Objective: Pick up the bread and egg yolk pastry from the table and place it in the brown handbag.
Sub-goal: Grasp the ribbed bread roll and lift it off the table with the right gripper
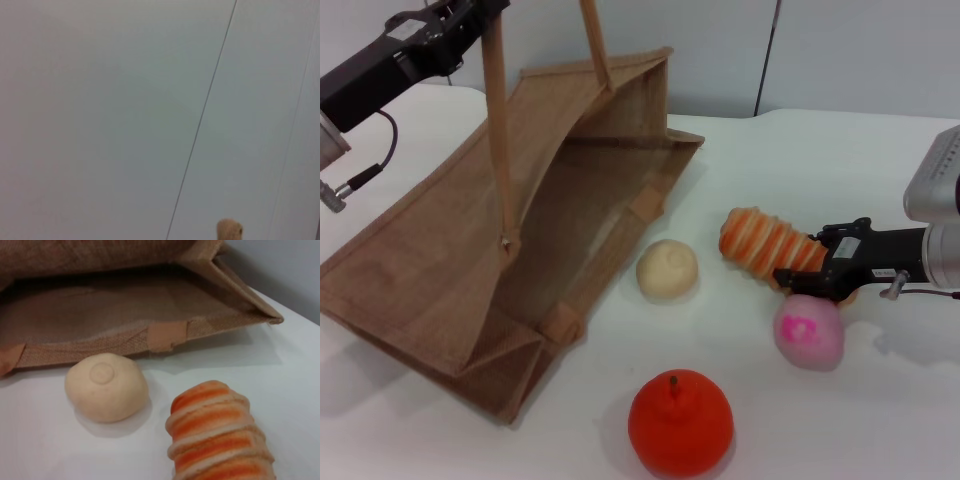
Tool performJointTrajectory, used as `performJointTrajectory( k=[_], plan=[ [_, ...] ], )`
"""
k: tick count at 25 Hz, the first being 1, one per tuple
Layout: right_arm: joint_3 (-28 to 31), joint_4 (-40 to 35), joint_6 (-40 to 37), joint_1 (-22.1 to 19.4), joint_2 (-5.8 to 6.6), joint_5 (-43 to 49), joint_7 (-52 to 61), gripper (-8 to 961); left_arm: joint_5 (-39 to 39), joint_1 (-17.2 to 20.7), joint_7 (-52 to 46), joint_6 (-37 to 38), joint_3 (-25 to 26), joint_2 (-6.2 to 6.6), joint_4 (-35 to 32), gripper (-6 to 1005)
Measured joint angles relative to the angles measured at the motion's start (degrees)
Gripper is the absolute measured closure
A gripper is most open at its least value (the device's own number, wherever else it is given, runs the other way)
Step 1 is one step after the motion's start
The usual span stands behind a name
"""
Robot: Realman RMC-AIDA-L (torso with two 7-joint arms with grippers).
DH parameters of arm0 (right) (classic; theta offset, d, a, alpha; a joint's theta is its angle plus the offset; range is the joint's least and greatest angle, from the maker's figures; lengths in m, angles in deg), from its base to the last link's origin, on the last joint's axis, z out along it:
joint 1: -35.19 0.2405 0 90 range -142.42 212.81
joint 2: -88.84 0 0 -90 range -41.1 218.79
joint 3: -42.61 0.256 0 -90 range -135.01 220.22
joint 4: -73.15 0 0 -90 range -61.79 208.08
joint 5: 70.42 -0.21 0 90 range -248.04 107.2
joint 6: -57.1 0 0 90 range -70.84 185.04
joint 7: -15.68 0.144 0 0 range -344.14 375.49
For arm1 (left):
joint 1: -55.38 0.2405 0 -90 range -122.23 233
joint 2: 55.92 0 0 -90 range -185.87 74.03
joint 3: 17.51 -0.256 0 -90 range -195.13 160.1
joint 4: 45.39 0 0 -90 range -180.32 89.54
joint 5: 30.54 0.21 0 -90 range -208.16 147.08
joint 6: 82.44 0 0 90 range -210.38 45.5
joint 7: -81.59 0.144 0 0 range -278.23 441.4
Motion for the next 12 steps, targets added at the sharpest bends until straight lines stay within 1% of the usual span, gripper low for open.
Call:
performJointTrajectory(
  k=[8, 12],
  plan=[
    [-0.2, 0.0, -0.2, 0.0, -0.01, -0.2, -0.2, 376, 0.0, 0.1, -0.2, 0.0, 0.0, 0.04, 0.0, 878],
    [-0.3, 0.0, -1.0, 0.0, -0.07, -0.4, -2.3, 418, 0.0, 0.1, -0.3, -0.1, 0.0, 0.06, 0.0, 878]
  ],
)
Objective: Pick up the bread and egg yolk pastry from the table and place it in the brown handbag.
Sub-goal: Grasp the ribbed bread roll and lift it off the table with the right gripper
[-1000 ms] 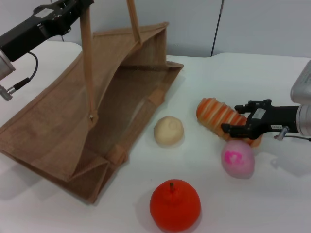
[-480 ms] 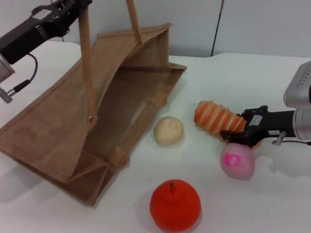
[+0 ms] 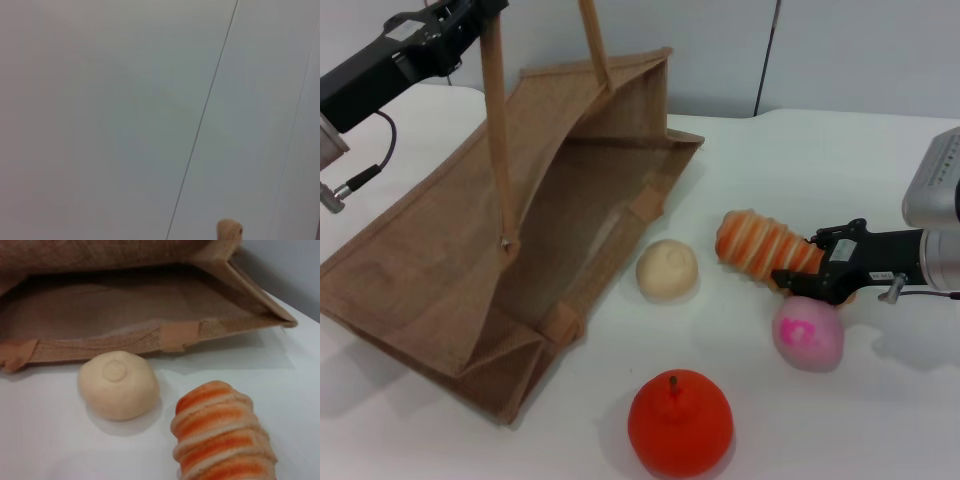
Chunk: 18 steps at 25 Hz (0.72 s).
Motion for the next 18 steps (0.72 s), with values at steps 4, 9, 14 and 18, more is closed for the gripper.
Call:
performJointTrajectory(
  k=[4, 9, 14, 18],
  plan=[
    [0.0, 0.0, -0.1, 0.0, -0.1, -0.1, -0.4, 448, 0.0, -0.1, 0.1, 0.0, 0.0, 0.07, 1.0, 878],
    [0.1, 0.0, -0.1, 0.0, -0.11, -0.1, -0.4, 470, 0.0, -0.3, 0.2, 0.0, 0.0, 0.11, 1.2, 878],
    [0.0, 0.0, -0.1, 0.0, -0.12, -0.1, -1.6, 492, 0.0, -0.4, 0.2, -0.1, 0.0, 0.11, 1.2, 878],
    [0.3, 0.0, -0.1, 0.0, -0.27, -1.1, -3.0, 527, 0.0, -0.4, 0.2, -0.1, 0.0, 0.11, 1.2, 878]
  ],
)
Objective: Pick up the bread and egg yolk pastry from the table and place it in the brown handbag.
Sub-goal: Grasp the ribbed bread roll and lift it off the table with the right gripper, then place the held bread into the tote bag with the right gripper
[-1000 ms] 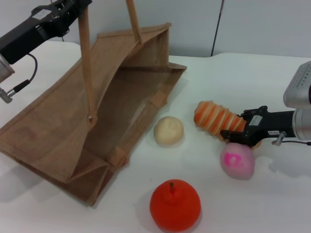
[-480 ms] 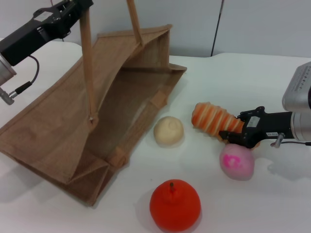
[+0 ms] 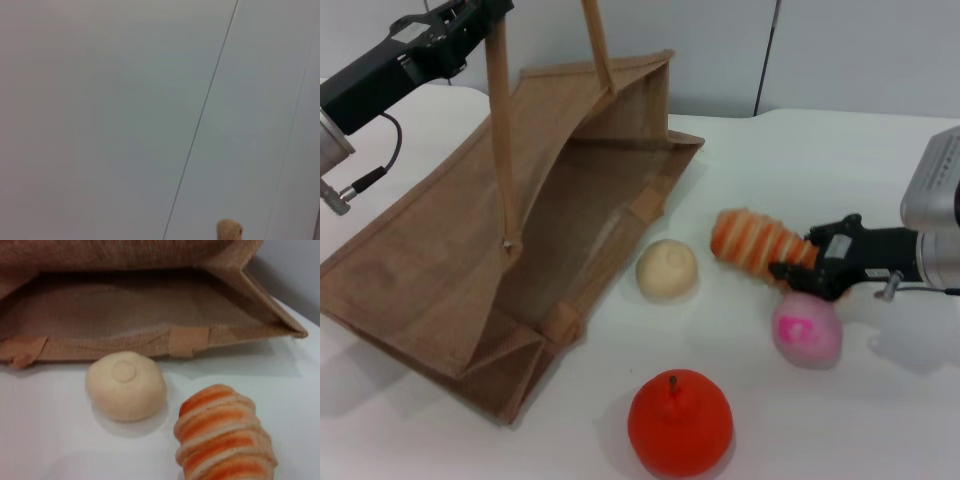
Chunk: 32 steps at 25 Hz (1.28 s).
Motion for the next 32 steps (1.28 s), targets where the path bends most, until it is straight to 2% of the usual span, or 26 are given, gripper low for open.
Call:
performJointTrajectory(
  k=[8, 14, 19, 25, 28, 29, 30, 32],
  plan=[
    [-0.2, -1.6, -6.7, 0.4, 0.06, -10.7, -6.8, 591, 0.0, -0.2, -0.5, -1.1, 0.0, 0.05, -0.2, 878],
    [-3.9, -0.5, -7.6, 5.2, -0.71, -11.2, -7.8, 603, 0.0, -2.0, -1.4, -3.6, 0.0, 0.08, -0.3, 877],
    [-5.7, 4.8, -4.9, 11.2, -1.15, -11.7, -9.8, 608, 0.0, -3.9, -2.6, -4.6, 0.0, 0.09, -0.4, 877],
    [-5.4, 14.0, 3.0, 18.9, -1.3, -13.0, -15.2, 615, 0.0, -5.8, -4.3, -5.9, 0.0, 0.09, -0.4, 877],
    [-3.6, 17.4, 7.3, 21.8, -1.54, -13.0, -18.0, 621, 0.0, -6.8, -5.1, -6.2, 0.0, 0.09, -0.4, 877],
    [-1.3, 19.4, 9.3, 23.2, -1.68, -13.0, -20.6, 624, 0.0, -7.1, -5.3, -6.5, 0.0, 0.09, -0.4, 877],
    [-1.3, 19.4, 9.3, 23.2, -1.68, -13.0, -20.6, 626, 0.0, -7.4, -5.4, -6.9, 0.0, 0.09, -0.4, 877],
    [2.5, 21.7, 10.8, 24.3, -1.69, -13.0, -25.3, 629, 0.0, -8.0, -5.7, -7.8, 0.0, 0.09, -0.4, 877]
  ],
)
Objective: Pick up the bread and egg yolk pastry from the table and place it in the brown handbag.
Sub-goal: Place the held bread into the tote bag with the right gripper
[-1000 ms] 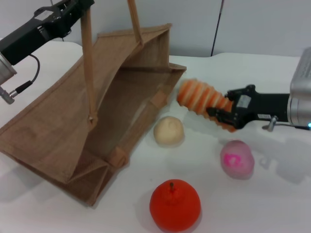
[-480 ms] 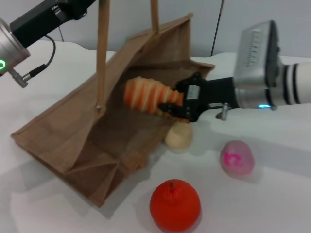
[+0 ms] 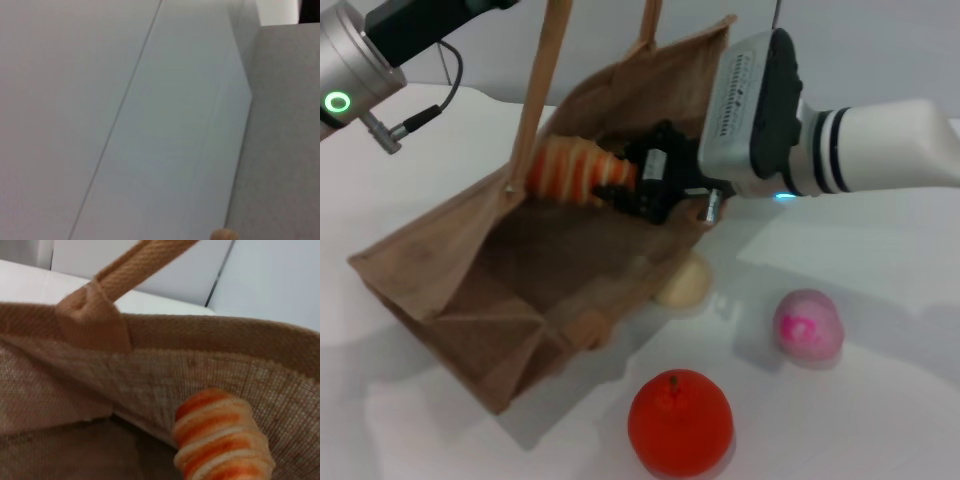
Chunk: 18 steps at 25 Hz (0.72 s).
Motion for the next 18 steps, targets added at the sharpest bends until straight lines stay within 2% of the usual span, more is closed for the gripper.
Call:
performJointTrajectory(
  k=[5, 6, 7, 8, 11, 13, 18],
  plan=[
    [10.0, 5.5, 2.0, 0.3, 0.04, 0.3, -17.1, 627, 0.0, -0.6, -1.0, -1.2, 0.0, 0.0, 0.1, 877],
    [12.6, 6.7, 3.7, 0.2, 0.04, 0.3, -21.2, 639, 0.0, -0.6, -1.3, -1.3, 0.0, 0.0, 0.1, 877],
    [18.1, 9.4, 8.9, 0.0, 0.1, 0.4, -28.3, 651, -0.1, -0.6, -1.4, -1.6, 0.0, 0.0, 0.1, 877],
    [18.1, 9.4, 8.9, 0.0, 0.1, 0.4, -28.3, 652, -0.5, -0.6, -1.5, -2.3, 0.0, 0.0, 0.1, 877],
    [24.6, 12.9, 14.3, -0.9, 0.31, 0.6, -38.6, 654, -1.8, -0.4, -1.6, -4.1, 0.0, 0.0, 0.1, 877],
    [27.6, 13.9, 14.1, -2.6, 0.38, 0.6, -44.8, 655, -3.0, 0.1, -1.6, -5.2, 0.1, 0.01, 0.1, 877],
    [35.1, 16.4, 13.2, -6.7, 0.63, 0.7, -56.4, 564, -5.1, 1.9, -1.6, -5.7, 0.2, 0.31, 0.1, 877]
  ],
)
